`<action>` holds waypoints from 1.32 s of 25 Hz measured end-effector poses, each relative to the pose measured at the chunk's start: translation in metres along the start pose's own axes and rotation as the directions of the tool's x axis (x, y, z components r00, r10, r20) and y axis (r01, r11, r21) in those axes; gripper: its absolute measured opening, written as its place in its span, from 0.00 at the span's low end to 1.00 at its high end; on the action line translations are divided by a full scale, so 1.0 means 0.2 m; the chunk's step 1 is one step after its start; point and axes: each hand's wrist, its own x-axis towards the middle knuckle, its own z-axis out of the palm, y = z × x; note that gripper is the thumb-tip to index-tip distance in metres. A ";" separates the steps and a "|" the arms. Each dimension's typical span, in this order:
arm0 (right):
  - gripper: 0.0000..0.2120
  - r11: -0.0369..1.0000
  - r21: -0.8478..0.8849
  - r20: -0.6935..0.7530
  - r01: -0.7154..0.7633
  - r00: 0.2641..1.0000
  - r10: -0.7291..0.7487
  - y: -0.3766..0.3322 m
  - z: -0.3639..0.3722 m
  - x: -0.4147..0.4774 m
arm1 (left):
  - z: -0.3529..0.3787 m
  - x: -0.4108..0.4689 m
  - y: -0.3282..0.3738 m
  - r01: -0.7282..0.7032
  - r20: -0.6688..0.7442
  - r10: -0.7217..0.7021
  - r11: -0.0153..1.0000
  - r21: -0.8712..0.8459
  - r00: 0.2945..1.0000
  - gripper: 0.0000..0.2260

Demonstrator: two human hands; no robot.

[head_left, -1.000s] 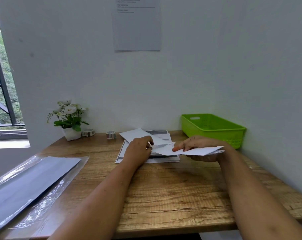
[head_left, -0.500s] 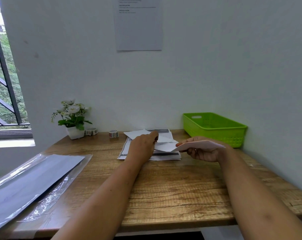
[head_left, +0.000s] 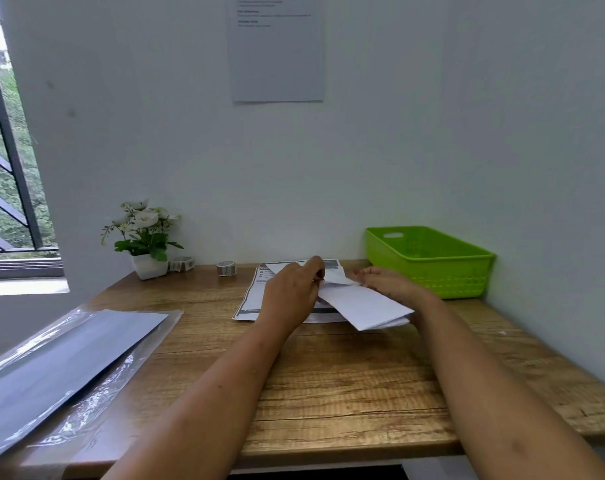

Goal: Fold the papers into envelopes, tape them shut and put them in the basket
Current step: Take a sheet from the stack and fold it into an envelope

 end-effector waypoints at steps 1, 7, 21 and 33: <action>0.16 0.980 0.190 0.119 -0.065 0.992 0.043 -0.01 -0.02 -0.03 | 0.00 0.00 -0.01 0.036 -0.021 -0.036 0.999 -0.023 0.999 0.04; 0.32 0.962 0.229 0.700 -0.152 0.712 -0.054 -0.10 -0.09 -0.20 | -0.03 0.01 -0.06 0.119 -0.070 -0.126 0.988 -0.096 0.990 0.05; 0.19 0.931 0.364 0.282 0.039 0.948 -0.150 -0.13 0.00 -0.21 | -0.05 -0.01 -0.03 0.077 -0.103 -0.110 0.955 -0.287 0.989 0.04; 0.20 0.888 0.454 -0.024 0.075 0.997 -0.072 -0.10 0.07 -0.12 | -0.07 0.00 -0.03 0.097 -0.044 -0.123 0.918 -0.384 0.991 0.06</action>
